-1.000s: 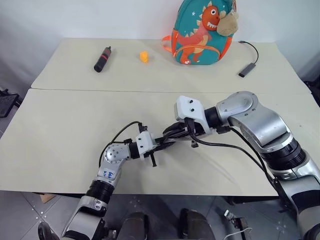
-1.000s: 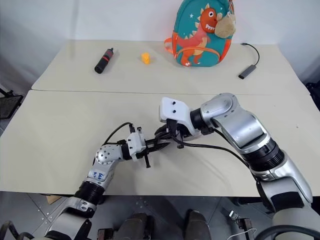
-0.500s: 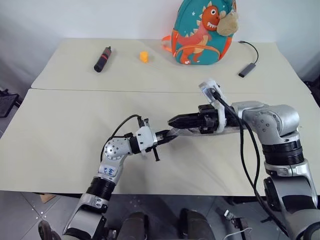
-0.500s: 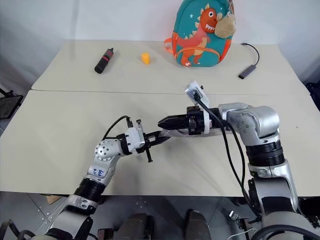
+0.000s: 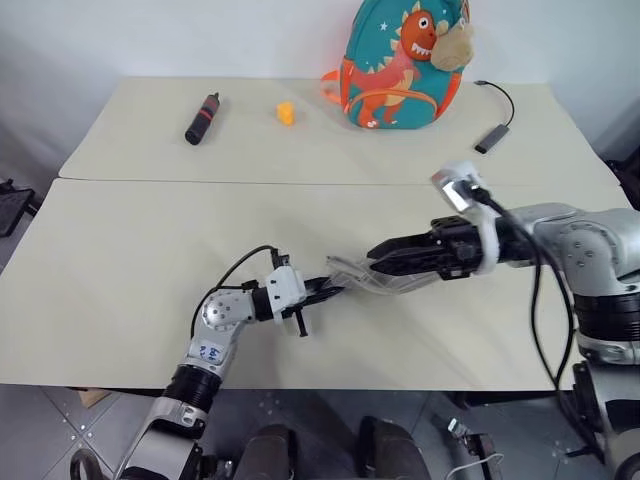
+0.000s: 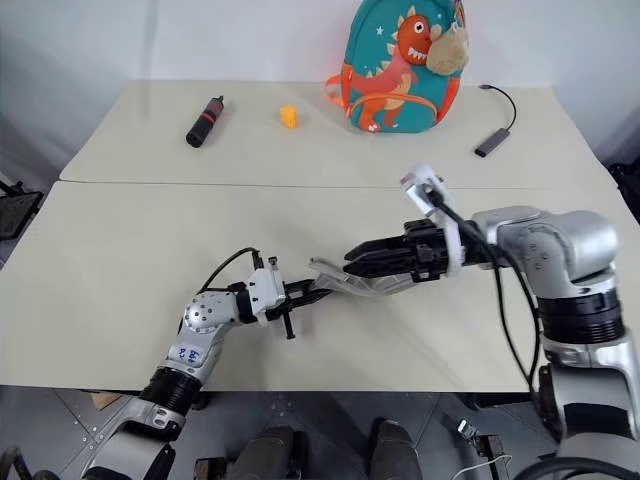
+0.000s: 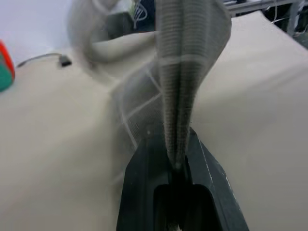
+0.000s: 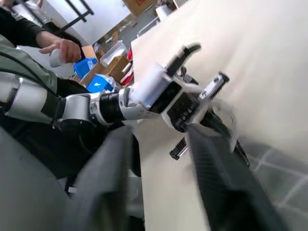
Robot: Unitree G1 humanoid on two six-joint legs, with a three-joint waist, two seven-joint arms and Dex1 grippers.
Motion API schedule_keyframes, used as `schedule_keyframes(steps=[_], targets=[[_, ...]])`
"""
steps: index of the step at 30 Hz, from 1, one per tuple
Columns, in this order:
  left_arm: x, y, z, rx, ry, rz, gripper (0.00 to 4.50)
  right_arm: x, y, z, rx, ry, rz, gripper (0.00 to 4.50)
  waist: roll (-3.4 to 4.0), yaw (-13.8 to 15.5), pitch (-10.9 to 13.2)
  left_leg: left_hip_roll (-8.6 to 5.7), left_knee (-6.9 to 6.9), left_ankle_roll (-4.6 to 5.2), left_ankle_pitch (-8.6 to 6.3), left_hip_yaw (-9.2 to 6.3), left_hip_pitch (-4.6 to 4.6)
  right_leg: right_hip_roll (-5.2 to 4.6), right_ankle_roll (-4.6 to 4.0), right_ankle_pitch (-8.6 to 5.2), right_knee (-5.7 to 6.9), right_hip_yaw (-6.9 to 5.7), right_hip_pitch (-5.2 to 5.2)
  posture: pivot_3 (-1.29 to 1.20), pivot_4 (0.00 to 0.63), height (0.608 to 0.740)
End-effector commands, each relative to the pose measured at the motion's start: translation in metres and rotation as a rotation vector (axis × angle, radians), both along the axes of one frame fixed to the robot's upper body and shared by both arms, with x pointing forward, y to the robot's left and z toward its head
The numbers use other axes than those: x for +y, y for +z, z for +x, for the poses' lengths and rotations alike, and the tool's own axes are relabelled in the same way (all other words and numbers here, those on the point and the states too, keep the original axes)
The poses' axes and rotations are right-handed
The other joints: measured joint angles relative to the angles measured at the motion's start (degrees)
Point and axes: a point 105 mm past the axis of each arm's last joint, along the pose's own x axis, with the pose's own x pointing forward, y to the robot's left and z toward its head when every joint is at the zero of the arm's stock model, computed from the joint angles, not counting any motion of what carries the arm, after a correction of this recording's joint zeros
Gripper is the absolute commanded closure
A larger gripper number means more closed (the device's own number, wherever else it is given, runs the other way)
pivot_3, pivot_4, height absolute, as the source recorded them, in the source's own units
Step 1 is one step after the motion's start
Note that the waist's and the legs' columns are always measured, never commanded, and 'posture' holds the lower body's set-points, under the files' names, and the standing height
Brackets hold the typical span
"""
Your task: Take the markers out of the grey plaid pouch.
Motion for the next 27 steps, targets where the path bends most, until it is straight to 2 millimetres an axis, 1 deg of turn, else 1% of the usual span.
schedule_keyframes(steps=[1, 4, 6, 9, 10, 13, 17, 20, 25, 27], targets=[[-0.003, 0.007, -0.005, -0.083, -0.025, 0.004, 4.5, -0.011, 0.009, -0.01, 0.046, 0.033, 0.016, 1.93, 0.0, 0.02, 0.0, 0.0, 0.01, 0.0, 0.0, 0.0, 0.0, 0.0, 0.0, 0.0, 0.0, 0.0, 0.0, 0.0, 0.15, 0.74], [-0.004, 0.003, -0.009, -0.153, -0.055, 0.06, 4.5, -0.018, 0.012, 0.003, 0.108, -0.048, 0.001, 1.93, 0.0, 0.11, 0.0, -0.02, 0.03, 0.02, -0.02, 0.0, -0.01, -0.03, 0.0, 0.0, 0.0, 0.01, -0.01, 0.0, 0.15, 0.74], [-0.004, 0.0, -0.011, -0.199, -0.066, 0.093, 4.5, -0.017, 0.011, 0.01, 0.12, -0.082, -0.022, 1.93, 0.0, 0.08, 0.0, -0.02, 0.03, 0.02, -0.02, 0.01, -0.01, -0.04, -0.01, 0.0, 0.0, 0.01, -0.02, 0.0, 0.15, 0.74], [-0.005, -0.003, -0.012, -0.303, -0.077, 0.148, 4.5, -0.012, 0.01, 0.014, 0.167, -0.089, -0.033, 1.93, 0.03, 0.13, -0.02, -0.01, 0.03, 0.0, -0.03, 0.01, -0.01, -0.04, -0.01, 0.0, 0.02, 0.0, -0.03, 0.0, 0.15, 0.74], [-0.006, -0.004, -0.013, -0.365, -0.082, 0.183, 4.5, -0.01, 0.006, 0.014, 0.179, -0.09, -0.049, 1.93, 0.03, 0.11, -0.02, -0.01, 0.03, 0.0, -0.03, 0.01, -0.01, -0.04, -0.01, 0.0, 0.02, 0.0, -0.03, 0.0, 0.15, 0.74], [-0.009, -0.004, -0.015, -0.487, -0.1, 0.23, 4.5, -0.007, -0.007, 0.011, 0.193, -0.062, -0.106, 1.93, 0.05, 0.15, -0.03, -0.02, 0.04, 0.0, -0.03, 0.01, -0.01, -0.06, -0.01, 0.0, 0.04, 0.01, -0.03, 0.0, 0.15, 0.74], [-0.01, -0.003, -0.017, -0.589, -0.115, 0.25, 4.5, -0.002, -0.014, 0.005, 0.204, -0.01, -0.14, 1.93, 0.05, 0.19, -0.03, -0.03, 0.05, 0.0, -0.03, 0.01, -0.01, -0.07, -0.01, 0.01, 0.05, 0.0, -0.03, 0.0, 0.15, 0.74], [-0.01, -0.005, -0.017, -0.62, -0.127, 0.268, 4.5, 0.0, -0.02, 0.004, 0.207, 0.009, -0.16, 1.93, 0.05, 0.18, -0.03, -0.03, 0.14, 0.0, -0.03, 0.0, -0.02, -0.07, -0.01, 0.01, 0.11, 0.0, -0.03, 0.0, 0.15, 0.74], [-0.006, -0.005, -0.013, -0.633, -0.111, 0.274, 4.5, 0.006, -0.042, 0.001, 0.196, 0.05, -0.227, 1.93, 0.05, 0.16, -0.03, -0.03, 0.2, 0.0, -0.03, -0.01, -0.02, -0.09, -0.01, 0.01, 0.17, 0.0, -0.03, 0.0, 0.15, 0.74], [-0.006, -0.005, -0.013, -0.637, -0.107, 0.273, 4.5, 0.007, -0.046, 0.0, 0.2, 0.061, -0.238, 1.93, 0.05, 0.14, -0.03, -0.03, 0.21, 0.0, -0.03, -0.01, -0.02, -0.1, -0.01, 0.01, 0.19, 0.0, -0.03, 0.0, 0.15, 0.74]])
